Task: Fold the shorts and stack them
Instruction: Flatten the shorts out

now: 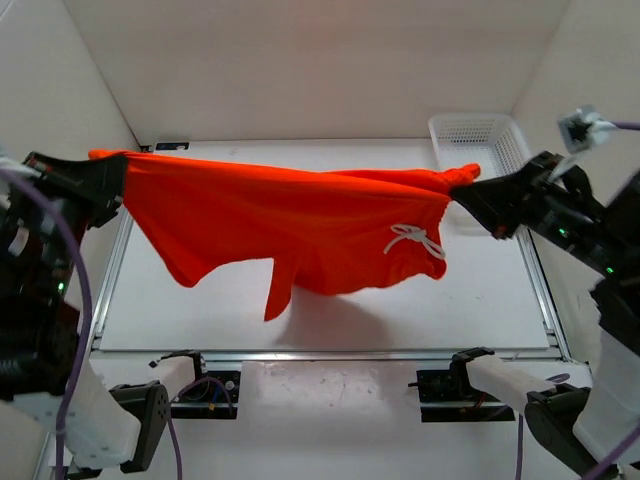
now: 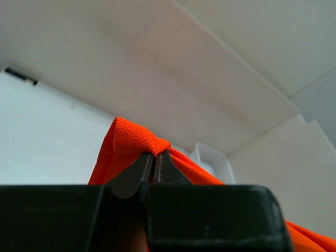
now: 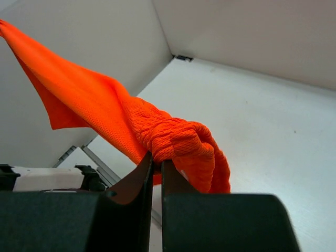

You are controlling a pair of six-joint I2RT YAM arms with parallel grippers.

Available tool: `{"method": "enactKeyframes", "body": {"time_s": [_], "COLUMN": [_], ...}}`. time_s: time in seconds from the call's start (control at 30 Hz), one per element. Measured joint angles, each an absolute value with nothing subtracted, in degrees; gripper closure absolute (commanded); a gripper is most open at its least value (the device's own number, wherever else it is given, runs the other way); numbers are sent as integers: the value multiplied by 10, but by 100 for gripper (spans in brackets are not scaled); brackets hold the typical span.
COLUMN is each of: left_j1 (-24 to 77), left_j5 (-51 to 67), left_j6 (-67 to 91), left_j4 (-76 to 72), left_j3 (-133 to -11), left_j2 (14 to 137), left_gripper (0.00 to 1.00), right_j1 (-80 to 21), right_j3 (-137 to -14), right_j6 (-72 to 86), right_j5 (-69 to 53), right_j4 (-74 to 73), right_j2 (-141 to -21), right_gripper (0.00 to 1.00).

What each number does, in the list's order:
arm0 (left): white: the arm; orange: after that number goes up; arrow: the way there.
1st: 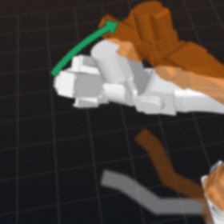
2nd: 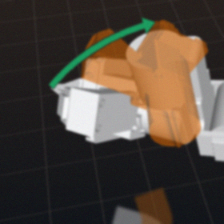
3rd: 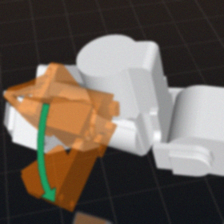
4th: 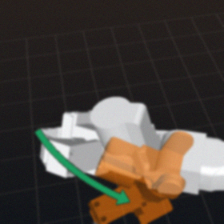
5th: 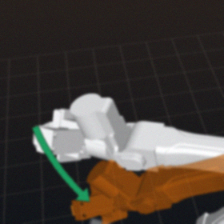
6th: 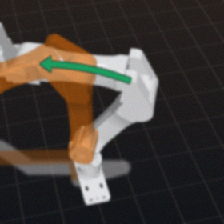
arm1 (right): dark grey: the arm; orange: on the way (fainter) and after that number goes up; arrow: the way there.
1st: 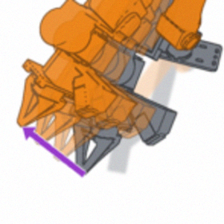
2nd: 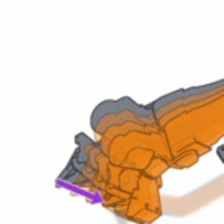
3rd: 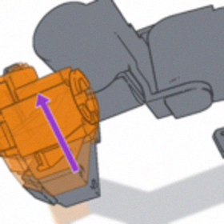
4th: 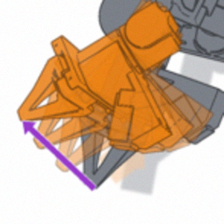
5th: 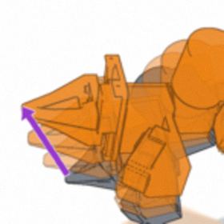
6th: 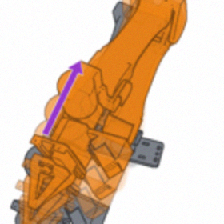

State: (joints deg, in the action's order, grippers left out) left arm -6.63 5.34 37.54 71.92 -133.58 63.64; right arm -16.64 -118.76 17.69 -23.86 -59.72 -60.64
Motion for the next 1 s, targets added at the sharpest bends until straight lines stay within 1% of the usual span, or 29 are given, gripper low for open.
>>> {"method": "enactKeyframes", "body": {"time_s": [0.17, 0.27, 0.33, 0.5, 0.6, 0.67, 0.73, 0.87, 1.0], "left_j1": [-55, -47, -45, -40, -36, -32, -31, -31, -32], "left_j5": [38, 31, 32, 45, 50, 51, 55, 53, 32], "left_j6": [375, 371, 366, 350, 339, 330, 319, 300, 287], "left_j4": [723, 722, 719, 688, 662, 649, 644, 661, 677], "left_j3": [-1419, -1427, -1411, -1302, -1233, -1216, -1219, -1269, -1318], "left_j2": [624, 625, 630, 694, 794, 888, 986, 1175, 1281], "left_gripper": [89, 89, 89, 89, 89, 89, 89, 89, 89], "right_j1": [-166, -166, -166, -168, -171, -173, -174, -175, -174], "right_j3": [-1276, -1283, -1262, -1123, -1023, -977, -959, -977, -1077], "right_j6": [175, 175, 176, 178, 179, 180, 180, 180, 180], "right_j5": [-253, -250, -237, -180, -126, -95, -72, -45, -31], "right_j4": [-632, -641, -643, -608, -555, -518, -491, -442, -433], "right_j2": [-590, -590, -594, -631, -700, -762, -836, -996, -1151], "right_gripper": [100, 100, 100, 100, 100, 100, 100, 100, 100]}}
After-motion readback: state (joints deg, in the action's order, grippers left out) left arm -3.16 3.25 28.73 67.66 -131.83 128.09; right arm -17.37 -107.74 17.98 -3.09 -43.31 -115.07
